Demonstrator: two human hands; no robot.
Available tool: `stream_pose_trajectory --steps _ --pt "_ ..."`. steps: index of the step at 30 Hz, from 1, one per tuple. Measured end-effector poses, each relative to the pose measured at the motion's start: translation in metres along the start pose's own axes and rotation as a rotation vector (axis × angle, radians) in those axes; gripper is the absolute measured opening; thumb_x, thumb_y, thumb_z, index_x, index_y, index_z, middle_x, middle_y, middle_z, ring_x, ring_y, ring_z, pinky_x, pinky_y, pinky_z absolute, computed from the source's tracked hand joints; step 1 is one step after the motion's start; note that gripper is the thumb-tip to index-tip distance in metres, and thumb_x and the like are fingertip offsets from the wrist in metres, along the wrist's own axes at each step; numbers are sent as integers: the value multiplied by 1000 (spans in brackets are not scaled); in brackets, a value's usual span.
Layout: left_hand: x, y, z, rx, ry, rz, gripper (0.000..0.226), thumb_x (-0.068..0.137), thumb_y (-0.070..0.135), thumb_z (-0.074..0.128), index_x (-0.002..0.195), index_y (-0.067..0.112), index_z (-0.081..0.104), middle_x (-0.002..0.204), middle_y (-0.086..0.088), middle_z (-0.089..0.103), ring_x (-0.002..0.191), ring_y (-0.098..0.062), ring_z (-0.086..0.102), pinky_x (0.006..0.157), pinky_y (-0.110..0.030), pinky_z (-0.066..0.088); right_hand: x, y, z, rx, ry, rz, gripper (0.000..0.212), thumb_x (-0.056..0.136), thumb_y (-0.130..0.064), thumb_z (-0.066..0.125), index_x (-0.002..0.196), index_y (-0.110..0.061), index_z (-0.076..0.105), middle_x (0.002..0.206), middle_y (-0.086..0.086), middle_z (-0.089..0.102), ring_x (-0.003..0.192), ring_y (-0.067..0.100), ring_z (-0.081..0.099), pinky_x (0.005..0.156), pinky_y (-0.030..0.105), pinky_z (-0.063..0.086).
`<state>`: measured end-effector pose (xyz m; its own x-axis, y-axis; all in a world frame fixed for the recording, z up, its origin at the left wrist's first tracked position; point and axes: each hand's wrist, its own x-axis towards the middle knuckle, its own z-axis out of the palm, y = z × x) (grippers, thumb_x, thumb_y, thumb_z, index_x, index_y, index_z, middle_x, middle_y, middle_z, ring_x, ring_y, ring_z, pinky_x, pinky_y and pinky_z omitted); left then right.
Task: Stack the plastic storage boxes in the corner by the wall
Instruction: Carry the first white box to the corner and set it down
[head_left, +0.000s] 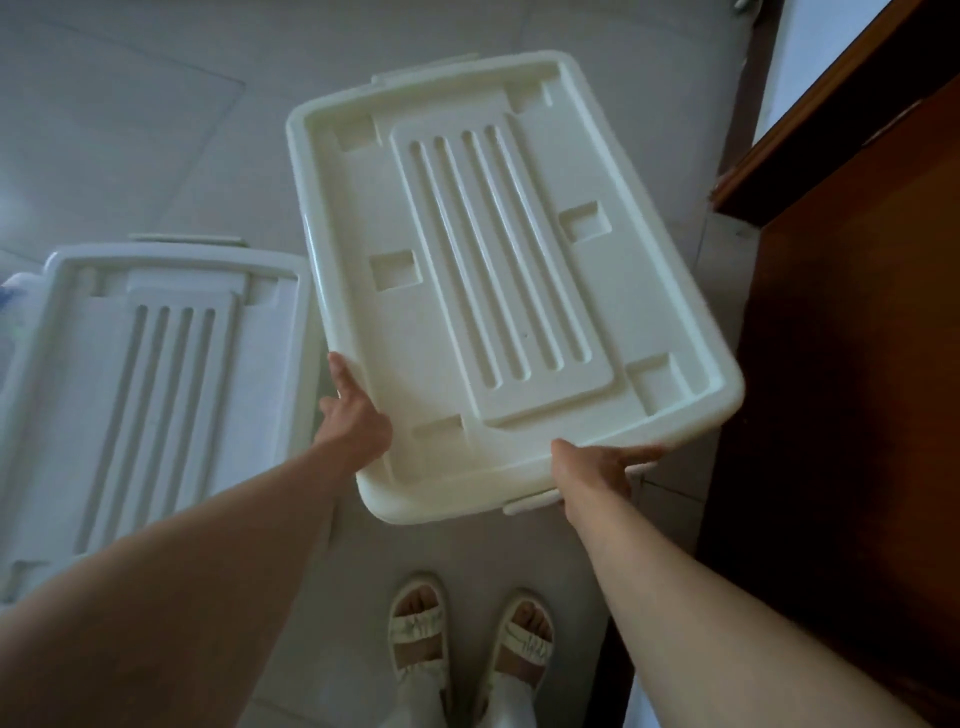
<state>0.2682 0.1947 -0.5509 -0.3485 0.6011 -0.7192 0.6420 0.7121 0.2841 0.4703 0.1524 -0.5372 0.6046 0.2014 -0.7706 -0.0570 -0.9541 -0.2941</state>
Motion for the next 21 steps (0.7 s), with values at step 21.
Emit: stream_pose_trajectory --steps 21 --pt "24 -51 -11 36 23 27 89 93 4 41 146 36 -23 143 -19 29 87 -28 41 78 -37 36 -7 52 61 73 -50 139 112 87 -23 62 143 -17 -34 145 31 31 123 44 47 105 39 37"
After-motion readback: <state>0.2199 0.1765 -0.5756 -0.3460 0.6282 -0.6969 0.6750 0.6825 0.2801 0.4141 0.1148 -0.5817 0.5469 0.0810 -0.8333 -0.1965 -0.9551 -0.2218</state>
